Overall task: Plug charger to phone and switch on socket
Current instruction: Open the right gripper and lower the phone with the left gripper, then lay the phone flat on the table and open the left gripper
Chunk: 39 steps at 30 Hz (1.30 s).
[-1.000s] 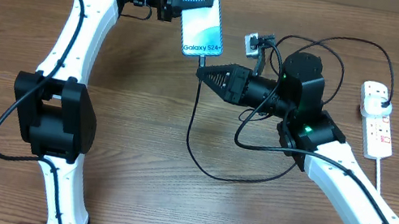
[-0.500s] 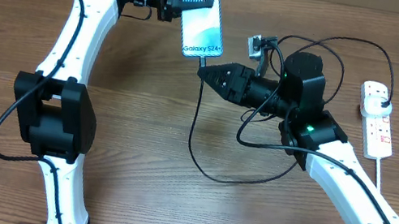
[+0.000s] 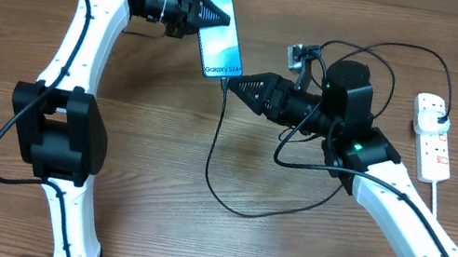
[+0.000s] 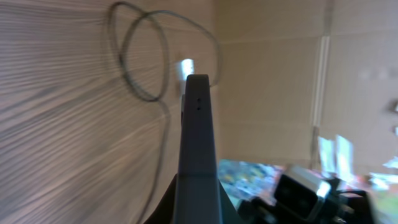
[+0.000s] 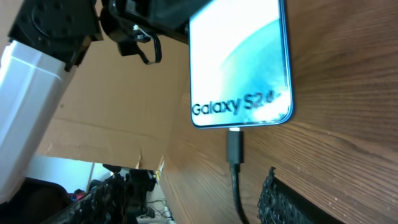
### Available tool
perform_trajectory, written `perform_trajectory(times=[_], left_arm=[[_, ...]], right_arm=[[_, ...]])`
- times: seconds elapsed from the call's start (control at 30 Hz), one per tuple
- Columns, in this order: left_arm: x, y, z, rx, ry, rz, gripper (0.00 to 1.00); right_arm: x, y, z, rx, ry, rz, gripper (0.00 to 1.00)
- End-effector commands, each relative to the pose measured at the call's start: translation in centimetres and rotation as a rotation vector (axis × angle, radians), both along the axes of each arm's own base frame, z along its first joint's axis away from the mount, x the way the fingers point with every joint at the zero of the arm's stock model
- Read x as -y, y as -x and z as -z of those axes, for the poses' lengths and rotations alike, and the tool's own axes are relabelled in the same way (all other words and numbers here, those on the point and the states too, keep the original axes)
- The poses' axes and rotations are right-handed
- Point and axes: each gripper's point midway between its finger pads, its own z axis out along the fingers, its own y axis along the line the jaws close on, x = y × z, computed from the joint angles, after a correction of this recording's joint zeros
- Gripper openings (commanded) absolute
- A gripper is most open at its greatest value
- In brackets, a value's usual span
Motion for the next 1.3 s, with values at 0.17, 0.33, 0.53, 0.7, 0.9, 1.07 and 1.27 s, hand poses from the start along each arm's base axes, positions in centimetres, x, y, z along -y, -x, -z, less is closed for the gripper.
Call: perform_trajectory(times=[0.17,0.33,0.53,0.7,0.9,1.07,1.27], left_arm=[[-3.2,1.0,5.3,0.016,-0.341,-0.014,0.04],[-4.2,1.7,6.7,-0.013,-0.423,-0.006,0.04],[-4.2,2.6,10.3,-0.135,-0.427,0.029,0.04],[-4.2,3.0,14.8,-0.227,-0.432,0.067,0.04],[-4.9,2.3,17.0,-0.219,-0.497,0.058,0.04],[-5.3,2.2,17.8,-0.224,-0.535,0.054,0.04],[-5.3,2.2,18.2,-0.225,-0.556,0.054,0.04]], right_arm=[[0.9,-0.1,1.9,-0.036,0.085,0.034,0.71],[1.3,0.1,3.0,-0.062,0.125,0.045,0.72],[1.6,0.3,3.7,-0.090,0.147,0.059,0.72],[1.8,0.6,4.1,-0.094,0.166,0.049,0.72],[1.8,0.6,4.3,-0.101,0.171,0.051,0.72],[1.9,0.6,4.3,-0.103,0.172,0.051,0.72],[1.9,0.7,4.4,-0.102,0.174,0.050,0.72]])
